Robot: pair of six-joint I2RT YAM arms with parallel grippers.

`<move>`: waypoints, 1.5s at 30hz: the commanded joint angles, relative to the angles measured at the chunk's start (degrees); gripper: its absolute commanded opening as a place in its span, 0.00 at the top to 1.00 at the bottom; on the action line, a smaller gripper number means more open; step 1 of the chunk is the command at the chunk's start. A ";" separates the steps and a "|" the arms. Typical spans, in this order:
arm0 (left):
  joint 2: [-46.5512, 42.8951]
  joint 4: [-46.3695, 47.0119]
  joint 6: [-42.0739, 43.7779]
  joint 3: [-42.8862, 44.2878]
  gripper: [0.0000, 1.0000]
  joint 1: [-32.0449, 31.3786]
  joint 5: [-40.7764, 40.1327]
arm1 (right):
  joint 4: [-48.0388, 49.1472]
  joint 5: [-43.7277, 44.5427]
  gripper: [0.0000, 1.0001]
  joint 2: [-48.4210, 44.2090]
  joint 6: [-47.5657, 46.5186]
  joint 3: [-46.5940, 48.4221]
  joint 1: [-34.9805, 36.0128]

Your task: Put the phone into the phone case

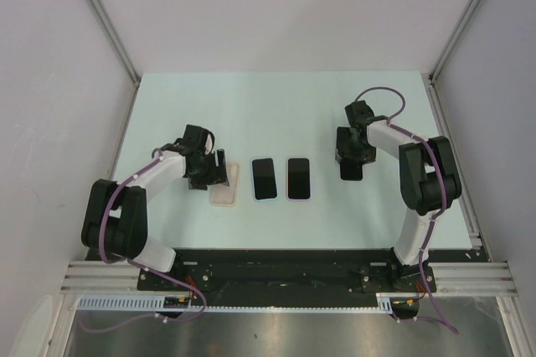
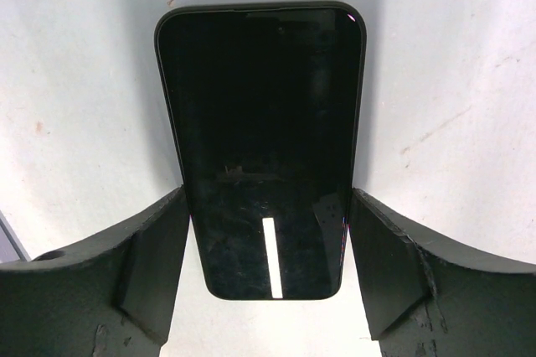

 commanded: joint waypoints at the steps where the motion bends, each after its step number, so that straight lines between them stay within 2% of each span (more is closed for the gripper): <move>1: 1.71 -1.30 0.31 2.42 0.25 0.36 -1.94 | 0.73 -1.40 0.30 0.65 -0.65 0.63 -0.05; 10: 3.91 -1.91 1.10 2.95 0.32 0.36 -3.17 | -0.77 -3.16 0.37 -3.04 -0.83 0.01 1.36; 13: 4.26 -1.65 1.19 2.69 0.42 0.36 -1.76 | -0.86 -3.78 0.39 -4.62 -0.74 -0.69 2.50; 14: 4.35 -1.48 1.19 2.51 0.48 0.27 -1.24 | -0.94 -3.87 0.39 -5.15 -0.66 -0.87 2.85; 16: 4.18 -1.04 0.93 1.73 0.51 0.27 1.39 | -1.47 -3.78 0.40 -6.29 -0.48 -1.39 3.64; 19: 3.22 0.28 -0.21 -0.11 0.71 0.27 5.00 | -1.47 -3.95 0.41 -8.22 0.22 -1.92 4.78; 20: 2.69 0.89 -0.74 -0.99 0.82 0.27 5.70 | -1.56 -3.87 0.41 -8.66 0.48 -2.18 5.31; 23: 0.32 3.44 -3.81 -4.42 1.00 0.27 9.04 | -1.38 -3.78 0.41 -10.77 1.71 -2.36 7.42; 27: -2.94 5.20 -6.36 -8.20 0.99 0.18 10.11 | -0.42 -3.87 0.43 -12.62 3.47 -2.36 10.93; 30: -6.10 5.56 -8.82 -9.96 0.69 0.18 10.80 | 1.07 -4.39 0.45 -13.76 5.58 -2.36 13.92; 31: -6.89 5.56 -9.26 -10.14 0.49 0.18 11.24 | 1.60 -4.48 0.45 -14.11 6.02 -2.36 14.80; 32: -9.16 5.38 -10.40 -10.32 0.41 0.18 11.60 | 2.39 -4.66 0.45 -14.38 7.50 -2.36 16.72; 34: -11.81 5.12 -11.37 -10.06 0.27 0.27 11.34 | 4.76 -5.01 0.45 -14.64 9.27 -2.36 18.84; 37: -16.30 4.07 -12.26 -7.95 0.18 1.67 8.71 | 9.06 -5.45 0.46 -14.82 13.31 -2.36 22.80; 39: -17.36 3.19 -11.29 -5.76 0.19 4.20 6.43 | 12.58 -7.47 0.47 -14.47 16.98 -2.36 25.42; 42: -16.13 1.34 -9.36 -2.86 0.27 7.64 2.22 | 17.50 -8.08 0.48 -13.51 20.78 -2.36 28.85; 44: -13.94 0.99 -8.22 -1.97 0.41 8.79 0.80 | 21.09 -8.00 0.49 -12.72 23.42 -2.36 30.88; 45: -13.23 1.33 -8.30 -2.06 0.52 9.84 1.14 | 22.16 -7.65 0.49 -12.10 23.95 -2.36 31.76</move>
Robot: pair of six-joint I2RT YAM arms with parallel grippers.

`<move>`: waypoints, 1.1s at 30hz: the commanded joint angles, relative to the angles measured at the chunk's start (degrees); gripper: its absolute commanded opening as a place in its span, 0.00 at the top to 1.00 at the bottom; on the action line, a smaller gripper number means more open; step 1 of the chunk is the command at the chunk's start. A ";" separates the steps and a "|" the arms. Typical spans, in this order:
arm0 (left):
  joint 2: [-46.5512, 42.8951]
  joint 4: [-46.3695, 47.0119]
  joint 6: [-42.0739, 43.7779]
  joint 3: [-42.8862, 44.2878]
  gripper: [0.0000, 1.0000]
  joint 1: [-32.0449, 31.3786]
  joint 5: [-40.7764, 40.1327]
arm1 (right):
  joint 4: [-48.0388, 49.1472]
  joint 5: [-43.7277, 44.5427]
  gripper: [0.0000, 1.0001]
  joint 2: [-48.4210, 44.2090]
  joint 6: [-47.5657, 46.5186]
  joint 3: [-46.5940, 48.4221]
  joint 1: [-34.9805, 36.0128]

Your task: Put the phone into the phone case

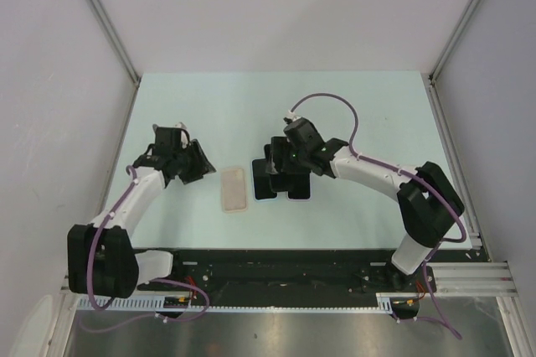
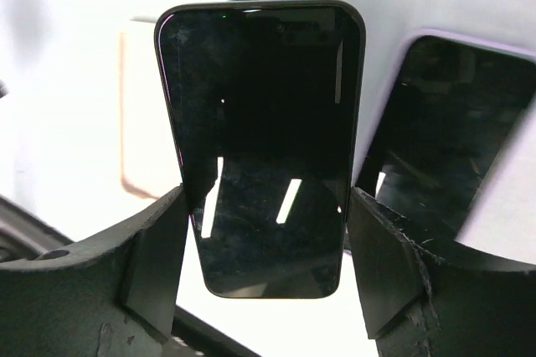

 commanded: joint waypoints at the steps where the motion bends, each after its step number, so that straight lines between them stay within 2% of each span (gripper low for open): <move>1: 3.46 -0.72 1.14 2.23 0.72 3.40 -2.54 | 11.57 -0.41 0.49 0.23 8.25 0.57 5.05; 3: 4.79 2.61 0.62 -0.04 0.87 4.80 1.50 | 14.64 0.46 0.50 1.02 9.75 0.57 6.91; 4: 5.32 3.84 0.26 -0.93 0.98 5.24 5.96 | 15.52 0.82 0.50 1.90 10.46 0.57 8.40; 5: 6.28 6.55 -0.70 -1.98 1.00 5.51 7.92 | 17.44 0.91 0.50 2.25 11.94 0.57 9.19; 12: 9.53 15.72 -5.45 -10.34 1.00 5.95 16.28 | 25.37 2.23 0.49 7.61 15.65 0.57 13.15; 18: 9.20 16.60 -6.50 -14.11 1.00 5.86 16.64 | 26.78 1.70 0.49 10.17 15.74 0.57 14.04; 24: 3.84 18.36 -9.40 -19.12 1.00 4.29 15.50 | 28.18 1.52 0.49 11.57 15.65 0.66 14.12; 33: 1.02 18.53 -10.28 -20.80 0.99 2.35 16.55 | 30.03 1.52 0.49 12.80 15.48 0.66 14.13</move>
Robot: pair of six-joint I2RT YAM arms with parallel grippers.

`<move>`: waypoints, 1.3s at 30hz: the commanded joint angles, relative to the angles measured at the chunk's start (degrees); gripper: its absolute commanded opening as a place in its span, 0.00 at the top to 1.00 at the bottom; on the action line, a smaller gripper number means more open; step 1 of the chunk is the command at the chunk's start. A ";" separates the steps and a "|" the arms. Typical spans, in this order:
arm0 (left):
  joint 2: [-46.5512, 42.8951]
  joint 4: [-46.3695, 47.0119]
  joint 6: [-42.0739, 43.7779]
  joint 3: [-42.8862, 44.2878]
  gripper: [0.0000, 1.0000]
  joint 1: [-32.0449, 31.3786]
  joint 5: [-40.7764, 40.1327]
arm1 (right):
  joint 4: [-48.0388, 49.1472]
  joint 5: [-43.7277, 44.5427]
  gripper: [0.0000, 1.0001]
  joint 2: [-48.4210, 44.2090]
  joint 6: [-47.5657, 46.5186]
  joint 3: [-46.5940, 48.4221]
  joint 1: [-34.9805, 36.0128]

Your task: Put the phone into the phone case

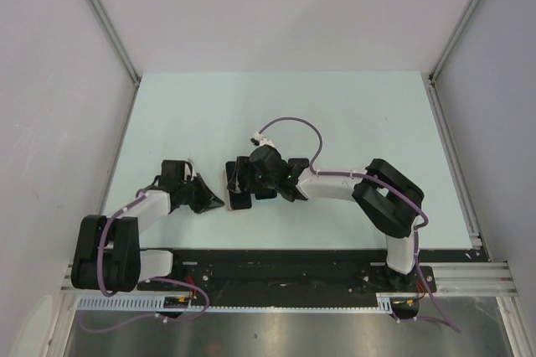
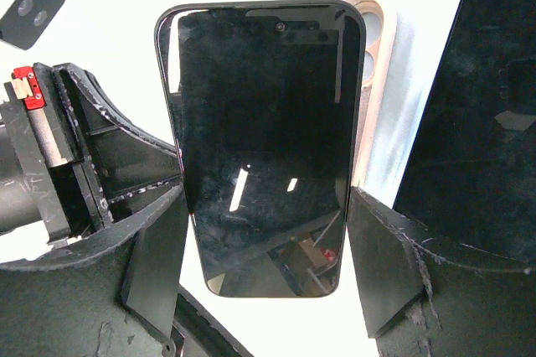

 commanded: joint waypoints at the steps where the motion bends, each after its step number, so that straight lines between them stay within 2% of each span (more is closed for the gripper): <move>1: -1.91 1.99 -1.69 -0.91 0.99 -1.21 1.51 | 5.84 0.78 0.49 -0.16 0.92 0.87 0.38; 11: -3.31 1.38 -1.44 -0.92 0.99 -2.18 2.04 | 7.25 -0.28 0.50 2.39 0.57 1.05 0.55; 14: -5.07 -2.92 1.28 2.50 0.94 -2.27 -1.03 | 5.58 2.16 0.50 2.57 -1.19 1.14 0.55; 17: -6.56 -8.10 3.83 7.51 0.71 -2.10 -6.99 | 3.74 2.62 0.50 2.48 -2.77 1.31 0.64; 18: -6.83 -9.25 4.36 9.70 0.53 -2.09 -8.58 | 3.12 2.80 0.49 2.30 -2.95 1.40 0.73; 19: -7.18 -11.96 4.80 10.76 0.41 -2.09 -12.95 | 1.90 3.15 0.49 1.96 -3.38 1.40 1.16; 21: -8.15 -13.73 4.89 12.87 0.19 -1.83 -16.40 | 0.75 4.64 0.48 1.51 -4.70 1.58 1.87; 23: -8.68 -14.62 5.33 13.85 0.12 -1.22 -18.79 | -1.45 5.61 0.48 0.90 -6.02 1.93 2.83; 30: -6.23 -15.50 5.69 15.78 0.09 1.59 -21.08 | -10.50 9.83 0.41 2.39 -7.96 5.70 5.38; 35: -4.02 -15.41 6.04 15.87 0.10 5.46 -18.45 | -11.74 12.29 0.37 3.00 -6.91 5.88 6.44; 39: -4.28 -14.27 6.48 15.35 0.10 5.99 -17.30 | -12.35 13.52 0.32 2.92 -6.11 6.15 6.35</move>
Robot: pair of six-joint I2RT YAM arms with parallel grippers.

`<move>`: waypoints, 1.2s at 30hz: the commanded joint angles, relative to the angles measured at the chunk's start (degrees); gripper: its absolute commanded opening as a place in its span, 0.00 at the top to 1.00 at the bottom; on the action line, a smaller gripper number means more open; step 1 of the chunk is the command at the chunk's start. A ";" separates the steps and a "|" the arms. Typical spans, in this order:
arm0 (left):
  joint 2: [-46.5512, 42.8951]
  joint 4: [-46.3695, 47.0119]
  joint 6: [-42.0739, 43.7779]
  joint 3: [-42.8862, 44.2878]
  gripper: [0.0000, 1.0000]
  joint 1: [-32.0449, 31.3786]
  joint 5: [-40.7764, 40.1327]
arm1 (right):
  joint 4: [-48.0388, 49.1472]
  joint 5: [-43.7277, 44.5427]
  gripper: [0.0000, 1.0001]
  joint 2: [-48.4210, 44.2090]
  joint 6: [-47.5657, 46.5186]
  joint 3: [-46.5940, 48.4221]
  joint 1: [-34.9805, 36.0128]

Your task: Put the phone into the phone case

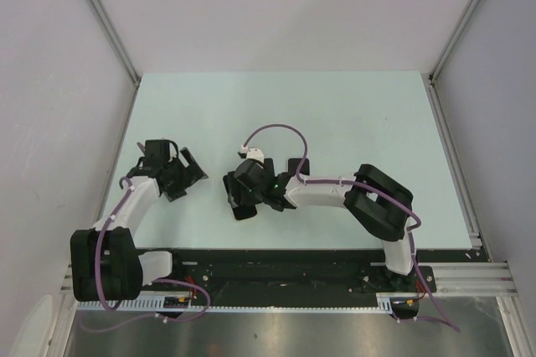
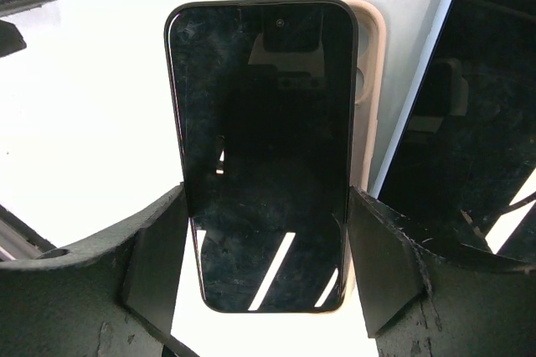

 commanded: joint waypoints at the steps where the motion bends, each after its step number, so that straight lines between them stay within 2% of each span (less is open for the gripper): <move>1: -0.63 1.01 1.32 1.55 0.10 0.96 1.35 | -2.98 3.53 0.32 -0.03 0.14 2.08 0.34; 13: -1.43 3.65 1.93 0.23 0.12 0.96 6.36 | -6.58 7.14 0.26 0.32 1.10 3.93 1.13; 19: -2.48 1.36 2.11 0.50 0.12 0.96 4.08 | -8.08 6.44 0.29 1.28 2.77 4.28 1.66; 23: -3.27 -0.13 2.02 0.67 0.13 1.05 1.61 | -6.67 3.98 0.32 2.07 1.28 4.28 5.16; 29: -5.11 1.61 2.99 -0.64 0.16 1.05 6.09 | -11.49 5.82 0.32 1.55 2.77 4.28 8.08; 36: -8.37 3.38 2.11 -2.93 0.19 1.05 8.99 | -12.65 7.31 0.29 -0.21 4.88 4.28 8.69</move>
